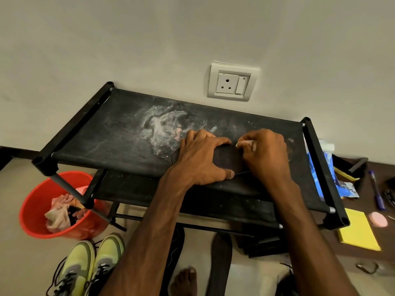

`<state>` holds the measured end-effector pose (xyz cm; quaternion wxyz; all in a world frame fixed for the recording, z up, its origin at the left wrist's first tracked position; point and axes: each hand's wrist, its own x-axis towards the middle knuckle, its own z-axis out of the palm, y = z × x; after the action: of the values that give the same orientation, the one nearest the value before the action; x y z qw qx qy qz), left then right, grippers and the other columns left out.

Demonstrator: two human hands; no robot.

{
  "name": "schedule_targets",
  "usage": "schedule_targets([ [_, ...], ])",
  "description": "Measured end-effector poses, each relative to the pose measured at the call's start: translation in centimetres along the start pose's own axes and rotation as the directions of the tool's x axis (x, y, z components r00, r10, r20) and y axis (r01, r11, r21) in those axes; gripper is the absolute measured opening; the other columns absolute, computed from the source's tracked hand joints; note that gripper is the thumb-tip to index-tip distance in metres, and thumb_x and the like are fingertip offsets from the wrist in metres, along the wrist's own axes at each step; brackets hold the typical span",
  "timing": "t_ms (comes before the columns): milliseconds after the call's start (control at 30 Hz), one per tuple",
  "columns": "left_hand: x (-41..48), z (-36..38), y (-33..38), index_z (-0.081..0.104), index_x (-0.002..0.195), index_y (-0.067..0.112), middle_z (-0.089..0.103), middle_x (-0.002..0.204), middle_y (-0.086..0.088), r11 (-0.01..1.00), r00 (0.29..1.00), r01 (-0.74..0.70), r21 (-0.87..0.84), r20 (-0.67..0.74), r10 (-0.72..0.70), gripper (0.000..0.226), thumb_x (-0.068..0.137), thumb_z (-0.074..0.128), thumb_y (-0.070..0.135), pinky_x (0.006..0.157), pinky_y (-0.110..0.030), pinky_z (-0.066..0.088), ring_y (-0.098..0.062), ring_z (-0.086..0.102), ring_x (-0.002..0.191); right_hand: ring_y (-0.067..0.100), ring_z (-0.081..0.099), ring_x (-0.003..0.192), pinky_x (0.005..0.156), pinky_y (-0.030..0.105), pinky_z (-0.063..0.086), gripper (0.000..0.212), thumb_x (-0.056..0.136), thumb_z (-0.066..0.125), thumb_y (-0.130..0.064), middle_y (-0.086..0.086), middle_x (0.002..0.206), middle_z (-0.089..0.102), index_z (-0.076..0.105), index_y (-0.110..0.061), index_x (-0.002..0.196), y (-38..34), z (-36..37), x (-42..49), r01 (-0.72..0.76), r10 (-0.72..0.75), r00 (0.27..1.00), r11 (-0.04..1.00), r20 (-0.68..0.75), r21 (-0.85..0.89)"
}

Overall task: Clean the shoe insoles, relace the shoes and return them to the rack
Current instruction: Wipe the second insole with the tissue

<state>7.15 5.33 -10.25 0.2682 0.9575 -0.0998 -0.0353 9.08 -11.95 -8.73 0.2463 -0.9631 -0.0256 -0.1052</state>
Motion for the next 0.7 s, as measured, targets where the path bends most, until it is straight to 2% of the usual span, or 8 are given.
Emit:
schedule_targets([
  [67, 0.0, 0.0, 0.0, 0.046, 0.142, 0.05, 0.039, 0.137, 0.005, 1.0, 1.0, 0.009, -0.018, 0.0, -0.009, 0.081, 0.07, 0.081, 0.061, 0.108, -0.034, 0.023, -0.02, 0.028, 0.128, 0.021, 0.071, 0.081, 0.078, 0.04, 0.059, 0.012, 0.089, 0.072, -0.016, 0.003, 0.088, 0.077, 0.082, -0.023, 0.09, 0.4, -0.4, -0.2, 0.033, -0.034, 0.997, 0.999, 0.062, 0.015],
  [133, 0.0, 0.0, 0.0, 0.046, 0.144, 0.05, 0.039, 0.137, 0.006, 0.999, 1.0, 0.019, -0.028, -0.004, -0.019, 0.084, 0.069, 0.082, 0.061, 0.107, -0.032, 0.023, -0.02, 0.028, 0.128, 0.014, 0.07, 0.082, 0.08, 0.036, 0.059, 0.01, 0.089, 0.075, -0.019, 0.001, 0.09, 0.077, 0.083, -0.024, 0.092, 0.9, -1.6, -0.7, 0.046, -0.052, 0.98, 0.998, 0.192, 0.032],
  [233, 0.0, 0.1, 0.1, 0.045, 0.145, 0.049, 0.039, 0.139, 0.006, 0.999, 0.999, 0.033, -0.036, -0.016, -0.033, 0.087, 0.067, 0.083, 0.061, 0.109, -0.033, 0.024, -0.019, 0.028, 0.129, 0.006, 0.069, 0.083, 0.078, 0.023, 0.058, 0.009, 0.088, 0.078, -0.019, -0.006, 0.091, 0.077, 0.083, -0.026, 0.09, 1.3, -3.4, -1.2, 0.04, -0.036, 0.919, 0.999, 0.393, -0.003],
  [367, -0.1, 0.1, 0.0, 0.044, 0.144, 0.051, 0.038, 0.138, 0.006, 0.999, 1.0, 0.023, -0.026, -0.015, -0.024, 0.085, 0.068, 0.082, 0.061, 0.111, -0.035, 0.024, -0.019, 0.028, 0.127, 0.004, 0.069, 0.08, 0.072, 0.02, 0.058, 0.011, 0.086, 0.08, -0.017, -0.008, 0.086, 0.076, 0.081, -0.028, 0.084, 1.2, -4.2, -1.3, 0.056, -0.039, 0.883, 0.998, 0.467, -0.021],
  [433, -0.1, 0.0, 0.0, 0.044, 0.143, 0.052, 0.038, 0.138, 0.005, 1.0, 1.0, 0.017, -0.012, -0.012, -0.017, 0.083, 0.069, 0.081, 0.061, 0.11, -0.036, 0.024, -0.02, 0.028, 0.127, 0.006, 0.067, 0.082, 0.074, 0.024, 0.058, 0.011, 0.086, 0.08, -0.02, -0.007, 0.088, 0.075, 0.08, -0.03, 0.083, 1.2, -3.6, -1.1, 0.033, -0.021, 0.908, 0.999, 0.418, -0.022],
  [533, 0.0, 0.0, 0.1, 0.043, 0.144, 0.051, 0.038, 0.136, 0.005, 1.0, 1.0, 0.009, 0.011, -0.001, -0.009, 0.083, 0.071, 0.079, 0.062, 0.11, -0.037, 0.024, -0.021, 0.028, 0.126, 0.012, 0.069, 0.079, 0.077, 0.039, 0.061, 0.012, 0.086, 0.077, -0.019, -0.004, 0.082, 0.075, 0.08, -0.029, 0.081, 1.3, -1.6, -0.6, -0.023, 0.018, 0.977, 0.999, 0.213, 0.024],
  [633, 0.0, 0.1, 0.0, 0.042, 0.145, 0.051, 0.038, 0.136, 0.005, 1.0, 1.0, 0.001, 0.024, 0.001, -0.001, 0.083, 0.071, 0.078, 0.064, 0.112, -0.037, 0.024, -0.021, 0.028, 0.126, 0.021, 0.071, 0.082, 0.076, 0.043, 0.06, 0.01, 0.086, 0.073, -0.02, 0.0, 0.085, 0.076, 0.081, -0.027, 0.087, 0.9, 0.2, 0.0, -0.029, 0.029, 1.0, 0.997, 0.01, 0.065],
  [700, 0.0, 0.1, 0.0, 0.042, 0.146, 0.051, 0.038, 0.136, 0.006, 1.0, 1.0, 0.0, 0.016, 0.002, 0.0, 0.083, 0.072, 0.078, 0.063, 0.113, -0.038, 0.023, -0.021, 0.028, 0.126, 0.025, 0.071, 0.087, 0.077, 0.044, 0.06, 0.01, 0.089, 0.072, -0.022, 0.002, 0.094, 0.076, 0.08, -0.027, 0.093, 0.7, 0.9, 0.3, -0.015, 0.018, 0.998, 0.999, -0.065, 0.044],
])
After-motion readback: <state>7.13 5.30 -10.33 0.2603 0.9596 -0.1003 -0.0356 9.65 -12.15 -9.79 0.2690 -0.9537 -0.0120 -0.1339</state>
